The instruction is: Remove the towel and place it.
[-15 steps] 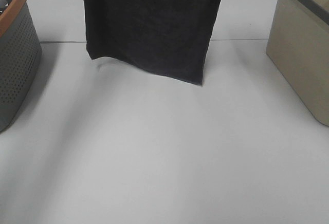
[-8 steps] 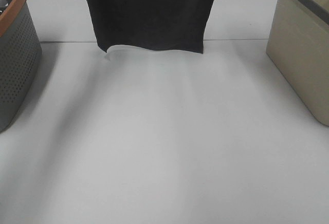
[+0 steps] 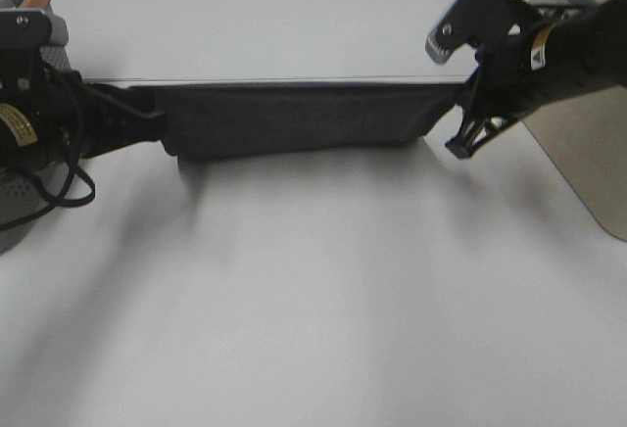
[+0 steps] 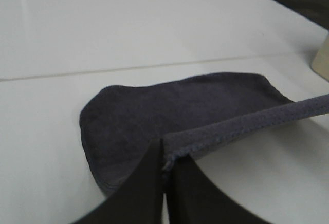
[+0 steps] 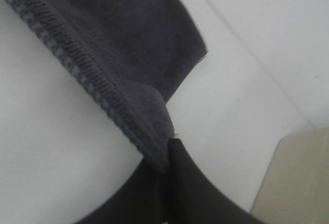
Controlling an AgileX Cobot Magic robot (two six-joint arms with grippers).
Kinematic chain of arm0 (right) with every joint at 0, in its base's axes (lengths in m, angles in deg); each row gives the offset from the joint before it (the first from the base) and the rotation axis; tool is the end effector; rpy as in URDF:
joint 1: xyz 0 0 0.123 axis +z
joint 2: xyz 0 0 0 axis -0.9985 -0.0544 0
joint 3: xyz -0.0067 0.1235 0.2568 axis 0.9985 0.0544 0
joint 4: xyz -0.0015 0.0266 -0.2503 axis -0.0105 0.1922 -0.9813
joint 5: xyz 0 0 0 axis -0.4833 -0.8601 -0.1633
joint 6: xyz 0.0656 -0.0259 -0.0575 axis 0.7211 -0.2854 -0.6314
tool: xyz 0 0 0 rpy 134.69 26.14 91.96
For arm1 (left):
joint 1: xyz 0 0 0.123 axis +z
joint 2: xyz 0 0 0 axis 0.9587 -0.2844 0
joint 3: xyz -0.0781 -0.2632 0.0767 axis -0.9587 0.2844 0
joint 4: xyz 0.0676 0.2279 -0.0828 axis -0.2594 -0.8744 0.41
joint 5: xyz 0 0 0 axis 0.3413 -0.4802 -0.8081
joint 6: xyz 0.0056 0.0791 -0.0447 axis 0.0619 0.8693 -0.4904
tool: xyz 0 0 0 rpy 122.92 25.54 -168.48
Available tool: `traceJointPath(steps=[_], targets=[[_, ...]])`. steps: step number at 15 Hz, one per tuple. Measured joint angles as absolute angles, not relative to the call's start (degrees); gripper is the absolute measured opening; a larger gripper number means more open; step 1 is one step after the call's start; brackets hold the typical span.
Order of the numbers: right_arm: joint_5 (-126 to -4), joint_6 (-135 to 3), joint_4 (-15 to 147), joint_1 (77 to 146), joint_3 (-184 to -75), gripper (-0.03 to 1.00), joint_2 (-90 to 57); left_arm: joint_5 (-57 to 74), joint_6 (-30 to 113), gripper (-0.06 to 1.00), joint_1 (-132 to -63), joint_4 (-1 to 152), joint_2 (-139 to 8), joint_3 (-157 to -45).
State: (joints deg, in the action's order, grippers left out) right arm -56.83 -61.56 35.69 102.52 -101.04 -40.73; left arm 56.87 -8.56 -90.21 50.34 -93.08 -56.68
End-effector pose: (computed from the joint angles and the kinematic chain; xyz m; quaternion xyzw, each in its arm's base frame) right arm 0.3336 0.0929 0.1909 -0.4293 0.8041 -0.0912 0.4011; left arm 0.3024 -0.1049 0.1595 0.1075 0.7936 -0.1831 0.5702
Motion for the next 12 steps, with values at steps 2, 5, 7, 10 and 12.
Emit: traceJointPath(steps=[2,5,7,10,12], targets=[[-54.65,-61.56,36.26,102.52,-94.85,0.02,-40.67,57.05,-9.08,0.00,-90.21,46.33,-93.08,-53.65],[-48.92,-61.50,36.43,102.52,-88.26,0.02,-40.84,57.39,-9.19,0.00,-90.21,44.78,-93.08,-50.44],[-47.20,-61.50,36.15,102.52,-86.37,0.02,-42.16,57.79,-10.11,0.00,-90.21,43.98,-93.08,-48.89],[-45.83,-61.50,33.68,102.52,-85.23,0.02,-46.29,57.90,-11.31,0.02,-90.21,40.94,-93.02,-46.37],[-46.74,-61.50,33.68,102.18,-85.05,0.12,-46.29,56.93,-12.29,0.24,-90.10,40.94,-93.02,-46.37]])
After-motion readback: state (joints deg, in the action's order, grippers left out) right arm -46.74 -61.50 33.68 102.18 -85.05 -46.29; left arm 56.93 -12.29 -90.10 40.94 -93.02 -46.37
